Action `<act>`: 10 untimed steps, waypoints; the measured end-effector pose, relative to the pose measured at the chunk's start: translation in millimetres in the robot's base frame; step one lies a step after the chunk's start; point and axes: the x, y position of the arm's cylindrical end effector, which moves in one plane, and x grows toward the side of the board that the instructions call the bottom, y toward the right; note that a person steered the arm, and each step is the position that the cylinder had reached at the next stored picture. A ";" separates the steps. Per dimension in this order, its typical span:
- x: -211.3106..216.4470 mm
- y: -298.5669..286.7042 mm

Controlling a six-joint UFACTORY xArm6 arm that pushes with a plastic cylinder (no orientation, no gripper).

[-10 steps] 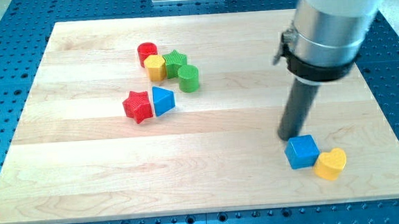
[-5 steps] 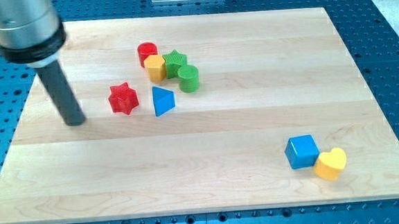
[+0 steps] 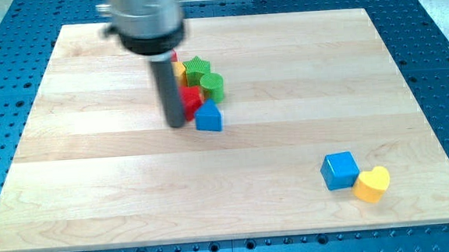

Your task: Push the red star to the top left of the blue cube

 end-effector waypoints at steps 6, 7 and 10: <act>68.6 5.4; 60.7 -12.6; 83.8 21.3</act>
